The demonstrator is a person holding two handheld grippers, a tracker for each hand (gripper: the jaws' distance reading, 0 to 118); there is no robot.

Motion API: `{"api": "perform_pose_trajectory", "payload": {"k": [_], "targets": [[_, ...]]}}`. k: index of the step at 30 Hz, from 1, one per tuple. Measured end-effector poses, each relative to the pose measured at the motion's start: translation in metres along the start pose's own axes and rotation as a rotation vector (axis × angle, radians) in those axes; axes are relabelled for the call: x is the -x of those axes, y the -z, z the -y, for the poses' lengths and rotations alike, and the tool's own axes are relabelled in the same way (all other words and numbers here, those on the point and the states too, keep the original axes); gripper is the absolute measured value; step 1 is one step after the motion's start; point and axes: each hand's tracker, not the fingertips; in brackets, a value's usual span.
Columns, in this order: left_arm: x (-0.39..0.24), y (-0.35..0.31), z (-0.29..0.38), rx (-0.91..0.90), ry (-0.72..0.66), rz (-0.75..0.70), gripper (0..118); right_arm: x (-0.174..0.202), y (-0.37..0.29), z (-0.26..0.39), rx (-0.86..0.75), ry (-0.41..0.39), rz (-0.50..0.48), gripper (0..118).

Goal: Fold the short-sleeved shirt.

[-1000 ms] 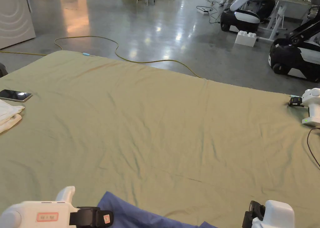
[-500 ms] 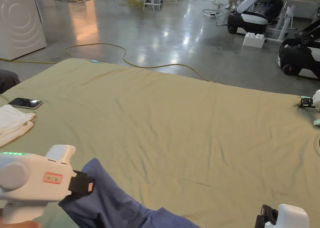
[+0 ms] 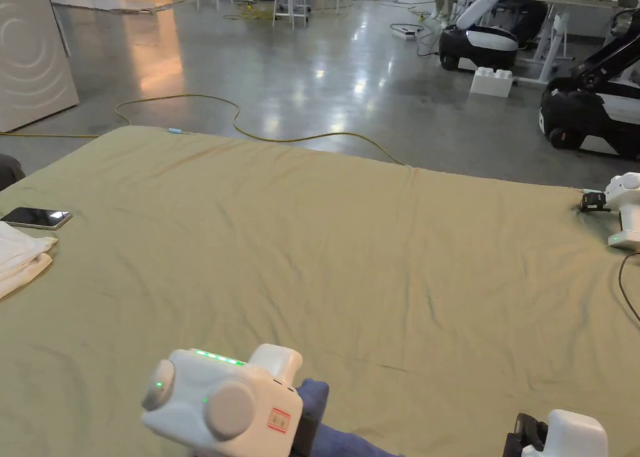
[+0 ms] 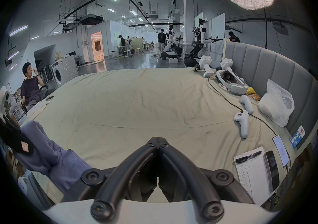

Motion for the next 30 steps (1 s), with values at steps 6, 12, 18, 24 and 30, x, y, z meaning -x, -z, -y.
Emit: {"api": "perform_pose_trajectory", "payload": {"k": [6,12,18,24,30], "targets": [[-0.023,0.052,0.001,0.057,-0.021,0.004,12,-0.007,-0.003,0.003,0.011,0.009,0.016,0],[-0.035,0.084,0.010,0.112,-0.055,0.015,12,-0.013,-0.003,0.006,0.021,0.019,0.032,0],[-0.026,0.069,0.013,0.105,-0.082,0.124,43,-0.013,-0.003,0.008,0.032,0.022,0.034,0],[-0.008,0.038,0.004,0.018,-0.137,0.263,50,-0.010,-0.006,0.008,0.037,0.017,0.028,0],[0.001,0.035,0.009,0.009,-0.159,0.185,19,-0.009,-0.008,0.008,0.039,0.018,0.027,0]]}}
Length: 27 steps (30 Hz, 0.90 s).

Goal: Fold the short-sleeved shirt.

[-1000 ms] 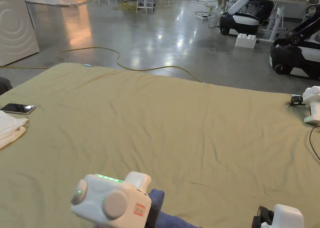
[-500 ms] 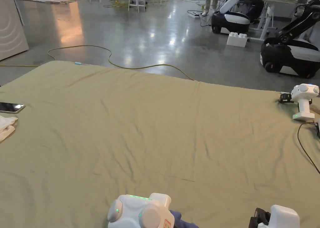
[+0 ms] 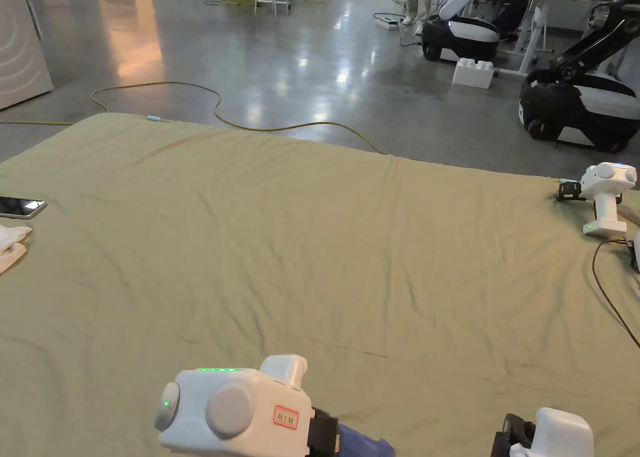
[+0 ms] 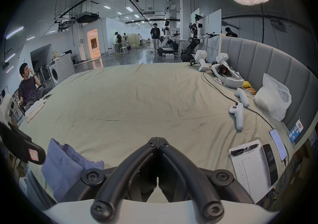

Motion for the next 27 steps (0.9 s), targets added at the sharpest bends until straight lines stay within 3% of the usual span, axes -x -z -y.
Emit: {"api": "perform_pose_trajectory", "payload": {"k": [5,12,20,24,27], "targets": [[0.008,0.050,0.020,0.167,0.022,0.049,14,-0.002,0.000,0.002,0.007,-0.006,0.007,0],[0.000,0.091,0.027,0.098,-0.002,0.162,14,-0.003,0.002,0.007,0.022,-0.003,0.014,0],[0.001,0.086,0.025,0.096,0.023,0.171,14,0.001,-0.001,0.003,0.007,-0.005,-0.001,0],[0.000,0.033,0.012,-0.077,0.079,0.199,14,0.006,-0.007,-0.005,-0.052,-0.011,-0.019,0],[0.003,-0.009,-0.001,-0.325,0.154,0.084,14,0.013,-0.013,-0.016,-0.139,-0.008,-0.022,0]]}}
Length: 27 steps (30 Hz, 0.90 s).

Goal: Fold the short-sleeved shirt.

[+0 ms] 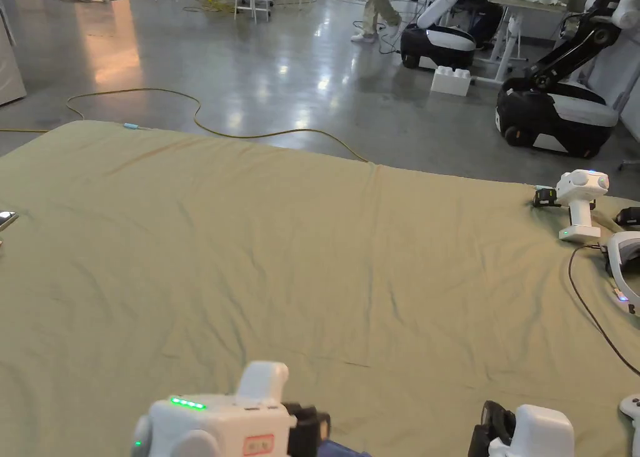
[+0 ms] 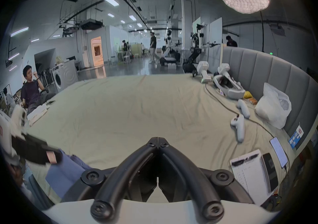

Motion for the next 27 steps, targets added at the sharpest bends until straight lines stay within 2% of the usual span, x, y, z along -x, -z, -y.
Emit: {"api": "perform_pose_trajectory", "payload": {"k": [6,9,12,16,22,24,27], "targets": [[0.010,-0.053,-0.019,-0.487,0.215,-0.309,14,0.020,-0.011,-0.029,-0.177,-0.023,-0.008,0],[0.007,-0.064,-0.019,-0.632,0.336,-0.452,14,0.030,-0.014,-0.042,-0.235,-0.038,-0.006,0],[0.008,-0.068,-0.016,-0.729,0.384,-0.514,14,0.037,-0.017,-0.052,-0.285,-0.046,-0.005,0],[0.011,-0.068,-0.016,-0.738,0.327,-0.555,14,0.042,-0.019,-0.059,-0.325,-0.050,0.019,0],[0.027,-0.073,-0.011,-0.708,0.239,-0.525,14,0.043,-0.027,-0.058,-0.315,-0.059,0.043,0],[0.031,-0.076,-0.007,-0.686,0.236,-0.512,14,0.048,-0.032,-0.046,-0.258,-0.042,0.017,0],[0.038,-0.081,0.003,-0.648,0.237,-0.490,14,0.071,-0.040,-0.013,-0.118,-0.036,-0.094,0]]}}
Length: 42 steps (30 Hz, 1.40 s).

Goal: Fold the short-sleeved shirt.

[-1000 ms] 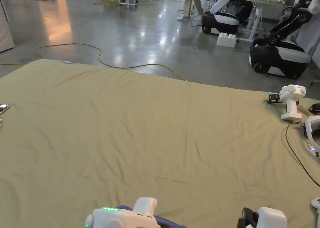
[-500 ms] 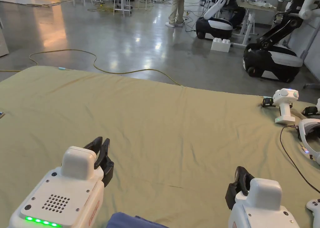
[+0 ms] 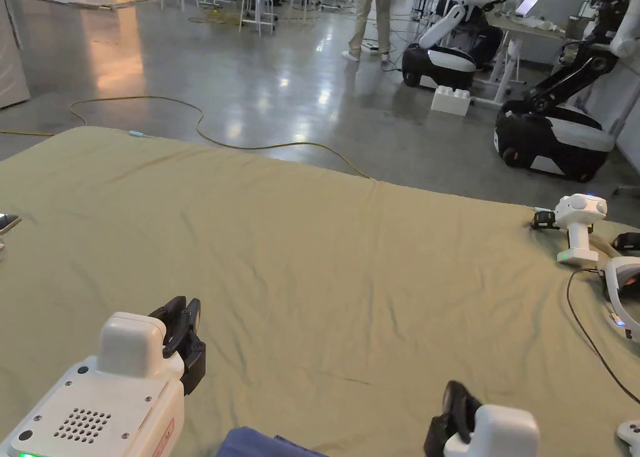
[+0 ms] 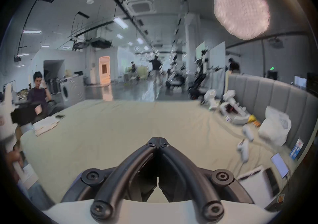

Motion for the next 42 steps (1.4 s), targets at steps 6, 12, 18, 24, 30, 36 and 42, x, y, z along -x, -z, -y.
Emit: {"api": "perform_pose_trajectory", "payload": {"k": [6,12,18,24,30,36,42], "targets": [[0.017,-0.011,0.026,0.111,0.000,0.013,14,0.075,0.003,0.075,0.198,-0.172,-0.160,0],[0.042,-0.018,0.049,0.254,-0.120,0.074,14,0.087,0.031,0.131,0.306,-0.213,-0.021,0],[0.071,-0.002,0.069,0.498,-0.297,0.276,44,0.078,0.032,0.153,0.274,-0.296,0.022,0],[0.089,0.028,0.091,0.713,-0.497,0.529,69,0.071,0.035,0.151,0.294,-0.248,0.025,0],[0.092,0.072,0.127,0.991,-0.706,0.706,74,0.065,0.033,0.152,0.303,-0.232,0.006,0],[0.075,0.095,0.162,1.046,-0.906,0.809,74,0.063,0.032,0.152,0.308,-0.216,-0.001,0],[0.044,0.107,0.162,1.066,-0.834,0.831,72,0.062,0.032,0.151,0.313,-0.216,-0.006,0]]}}
